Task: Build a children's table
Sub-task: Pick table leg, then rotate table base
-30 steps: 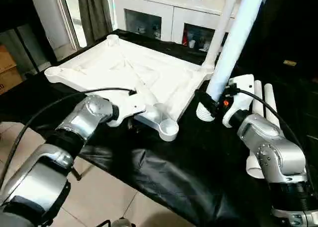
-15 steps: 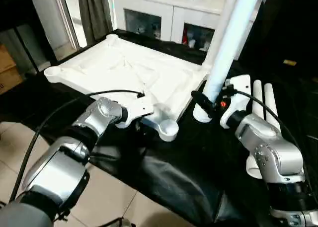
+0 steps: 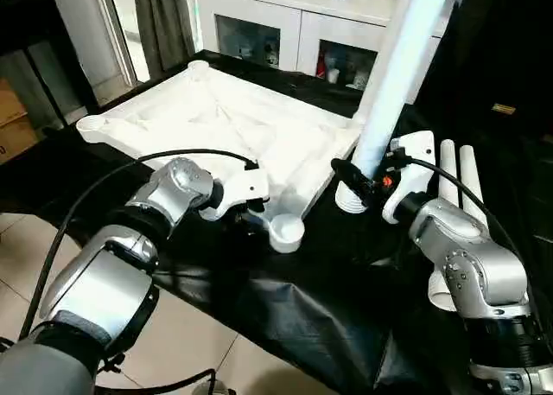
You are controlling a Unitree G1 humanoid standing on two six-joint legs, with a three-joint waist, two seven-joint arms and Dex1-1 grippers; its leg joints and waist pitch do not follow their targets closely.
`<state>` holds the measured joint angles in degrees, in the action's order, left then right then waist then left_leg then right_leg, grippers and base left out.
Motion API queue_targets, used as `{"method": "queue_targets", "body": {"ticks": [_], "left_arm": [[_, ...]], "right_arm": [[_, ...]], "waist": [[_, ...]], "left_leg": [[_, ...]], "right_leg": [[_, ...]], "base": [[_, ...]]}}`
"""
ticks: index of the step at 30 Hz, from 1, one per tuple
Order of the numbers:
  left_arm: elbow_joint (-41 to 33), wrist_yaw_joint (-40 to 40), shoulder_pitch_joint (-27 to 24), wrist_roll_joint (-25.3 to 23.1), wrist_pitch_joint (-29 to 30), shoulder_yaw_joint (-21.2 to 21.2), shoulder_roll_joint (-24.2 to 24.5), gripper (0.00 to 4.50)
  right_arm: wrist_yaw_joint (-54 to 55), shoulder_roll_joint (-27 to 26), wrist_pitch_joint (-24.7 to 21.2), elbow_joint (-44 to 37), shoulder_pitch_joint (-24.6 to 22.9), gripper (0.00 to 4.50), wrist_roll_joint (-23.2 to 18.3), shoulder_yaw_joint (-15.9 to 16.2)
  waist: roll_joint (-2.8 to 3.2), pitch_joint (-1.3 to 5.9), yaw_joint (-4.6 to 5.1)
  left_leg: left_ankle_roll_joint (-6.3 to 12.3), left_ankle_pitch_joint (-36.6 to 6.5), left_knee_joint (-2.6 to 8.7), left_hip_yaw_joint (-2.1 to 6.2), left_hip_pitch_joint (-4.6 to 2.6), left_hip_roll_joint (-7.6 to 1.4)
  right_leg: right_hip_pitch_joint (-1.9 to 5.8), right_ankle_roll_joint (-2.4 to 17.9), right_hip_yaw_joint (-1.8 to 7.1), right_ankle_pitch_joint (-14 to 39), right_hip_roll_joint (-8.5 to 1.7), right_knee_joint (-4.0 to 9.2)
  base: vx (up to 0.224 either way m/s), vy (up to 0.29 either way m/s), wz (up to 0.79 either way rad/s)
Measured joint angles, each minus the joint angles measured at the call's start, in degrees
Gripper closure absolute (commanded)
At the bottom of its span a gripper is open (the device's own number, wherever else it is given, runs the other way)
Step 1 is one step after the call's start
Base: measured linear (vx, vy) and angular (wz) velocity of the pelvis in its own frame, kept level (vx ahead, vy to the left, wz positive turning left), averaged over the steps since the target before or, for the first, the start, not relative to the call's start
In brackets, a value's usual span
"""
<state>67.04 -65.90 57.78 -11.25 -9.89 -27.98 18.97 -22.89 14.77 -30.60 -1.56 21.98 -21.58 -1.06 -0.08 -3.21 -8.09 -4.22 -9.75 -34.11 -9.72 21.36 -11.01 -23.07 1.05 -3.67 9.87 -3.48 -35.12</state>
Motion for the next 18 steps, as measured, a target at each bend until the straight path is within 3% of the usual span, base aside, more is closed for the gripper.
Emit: {"method": "queue_targets", "body": {"ticks": [10, 14, 18], "left_arm": [[-2.78, -6.79, 0.71, -4.20, 1.20, -2.40, 0.81, 3.00], [-4.99, -11.50, -0.12, -1.43, 6.27, -1.05, -1.33, 3.33], [-4.76, -4.84, -1.37, 2.84, 10.11, 3.56, -7.65, 3.55]], "right_arm": [[-0.81, 0.17, 0.01, 0.00, 0.00, 2.56, 1.41, 1.07], [-0.95, 0.32, 0.02, 0.01, 0.00, 2.56, 1.47, 1.07], [-0.68, -0.04, 0.03, 0.04, 0.00, 2.56, 1.47, 1.19]], "waist": [[0.01, 0.00, 0.02], [0.03, 0.01, -0.08], [0.04, 0.00, -0.32]], "left_leg": [[0.00, 0.00, 0.01, -0.01, -0.09, 0.00], [0.01, -0.01, 0.01, -0.07, -0.08, 0.01], [0.04, -0.02, -0.01, -0.11, -0.04, 0.04]], "right_leg": [[0.06, 0.00, 0.02, 0.00, 0.00, 0.01], [0.07, 0.01, 0.03, 0.01, -0.03, 0.02], [0.09, 0.05, 0.01, -0.02, -0.09, 0.03]], "base": [[0.000, 0.000, 0.00], [0.000, 0.000, 0.00], [0.000, 0.000, 0.00]]}}
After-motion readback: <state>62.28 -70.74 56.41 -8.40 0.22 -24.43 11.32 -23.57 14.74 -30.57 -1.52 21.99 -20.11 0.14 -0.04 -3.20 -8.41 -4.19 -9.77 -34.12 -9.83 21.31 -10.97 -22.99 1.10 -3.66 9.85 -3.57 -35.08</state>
